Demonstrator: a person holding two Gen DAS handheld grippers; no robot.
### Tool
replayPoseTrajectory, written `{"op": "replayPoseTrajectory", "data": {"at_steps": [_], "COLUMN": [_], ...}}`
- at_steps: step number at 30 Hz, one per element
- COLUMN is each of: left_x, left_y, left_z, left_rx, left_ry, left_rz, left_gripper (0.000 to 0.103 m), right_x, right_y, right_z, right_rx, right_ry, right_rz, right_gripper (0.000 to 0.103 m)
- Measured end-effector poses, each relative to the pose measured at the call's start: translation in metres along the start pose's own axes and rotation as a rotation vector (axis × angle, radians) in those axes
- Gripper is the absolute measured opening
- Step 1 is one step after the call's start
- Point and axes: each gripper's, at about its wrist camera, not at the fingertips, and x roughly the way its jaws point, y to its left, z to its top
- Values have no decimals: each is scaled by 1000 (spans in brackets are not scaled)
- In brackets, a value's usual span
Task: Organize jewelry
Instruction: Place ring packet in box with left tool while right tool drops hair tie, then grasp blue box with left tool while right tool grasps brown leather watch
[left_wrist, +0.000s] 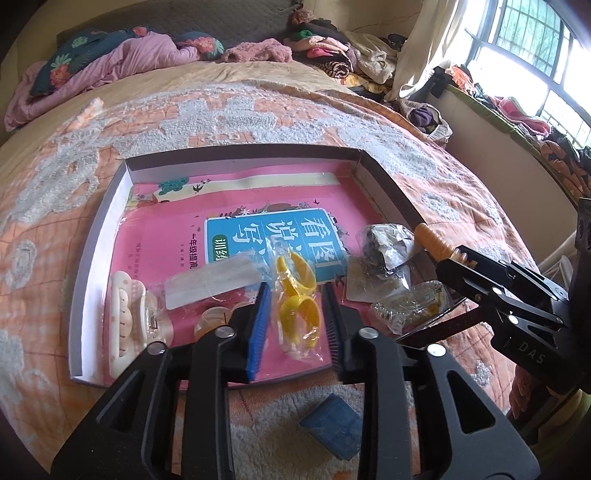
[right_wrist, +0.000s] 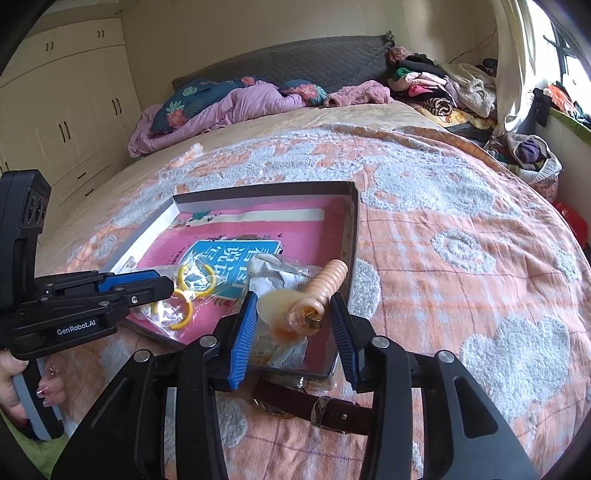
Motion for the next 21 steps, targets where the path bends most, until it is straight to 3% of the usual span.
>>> {"op": "replayPoseTrajectory", "data": {"at_steps": [2,7,12,21], "left_x": [-5,-22,-41,-52], "left_y": [-1,-3,-5,4], "left_z": [0,-1,-8,-38], "left_rx": [1,0,0,-24], "left_ry": [-8,-38,-63,-26], "left_rz": [0,2,9,18], "left_gripper": [25,49,63,68], "right_x": [-7,-29,-47,-53], "right_y": [0,0,-1,-8], "right_z": [0,1,-4,-26], "right_rx": [6,21,40,74], "right_ry": [-13,-53,-66,-2], "right_rz": [3,12,21,30], "right_gripper": [50,64,78,84]}}
